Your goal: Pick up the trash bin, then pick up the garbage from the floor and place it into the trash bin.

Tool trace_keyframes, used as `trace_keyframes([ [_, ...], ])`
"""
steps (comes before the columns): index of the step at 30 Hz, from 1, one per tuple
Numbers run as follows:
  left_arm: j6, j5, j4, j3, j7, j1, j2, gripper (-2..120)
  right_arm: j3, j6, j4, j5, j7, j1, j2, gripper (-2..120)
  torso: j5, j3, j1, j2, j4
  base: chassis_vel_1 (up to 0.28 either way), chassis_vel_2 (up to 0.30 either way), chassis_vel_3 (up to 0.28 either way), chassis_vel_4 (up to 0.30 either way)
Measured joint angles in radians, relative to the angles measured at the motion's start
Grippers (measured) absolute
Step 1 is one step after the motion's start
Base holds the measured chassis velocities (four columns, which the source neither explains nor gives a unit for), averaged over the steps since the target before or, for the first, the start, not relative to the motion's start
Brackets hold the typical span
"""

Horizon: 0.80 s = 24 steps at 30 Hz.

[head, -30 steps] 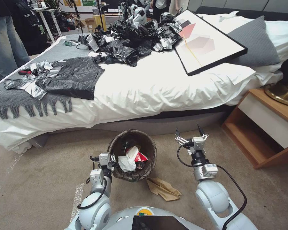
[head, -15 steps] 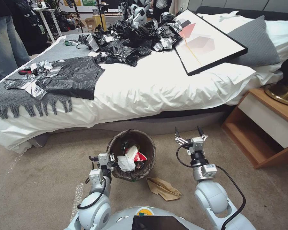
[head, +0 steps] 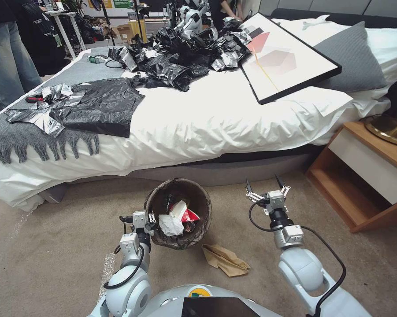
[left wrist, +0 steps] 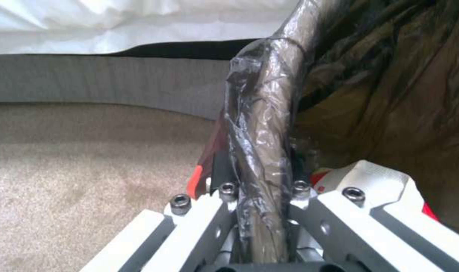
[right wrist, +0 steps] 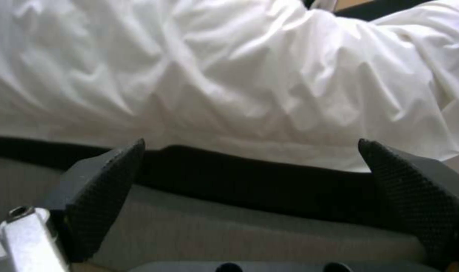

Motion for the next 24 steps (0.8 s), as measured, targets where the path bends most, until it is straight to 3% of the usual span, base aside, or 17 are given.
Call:
trace_keyframes([
  [8, 0.000, -0.002, -0.003, -0.001, -0.001, 0.002, 0.006, 2, -0.068, 0.042, -0.091, 0.166, -0.103, 0.049, -0.161, 100, -0.0002, 0.000, 0.000, 0.000, 0.0000, 0.000, 0.000, 0.000, 0.000],
  [12, 0.000, -0.002, -0.003, -0.001, -0.001, 0.002, 0.006, 2, -0.084, 0.045, -0.099, 0.186, -0.114, 0.059, -0.176, 100, -0.0001, 0.000, 0.000, 0.000, 0.0000, 0.000, 0.000, 0.000, 0.000],
  [18, 0.000, -0.008, -0.003, -0.006, -0.001, 0.000, 0.014, 2, -0.213, 0.082, -0.186, 0.307, -0.245, 0.138, -0.300, 100, -0.0002, 0.000, 0.000, 0.000, 0.0000, 0.000, 0.000, 0.000, 0.000],
  [24, -0.001, -0.011, -0.002, -0.010, -0.001, -0.003, 0.016, 2, -0.258, 0.100, -0.229, 0.348, -0.324, 0.179, -0.340, 100, -0.0002, 0.000, 0.000, 0.000, 0.0000, 0.000, 0.000, 0.000, 0.000],
])
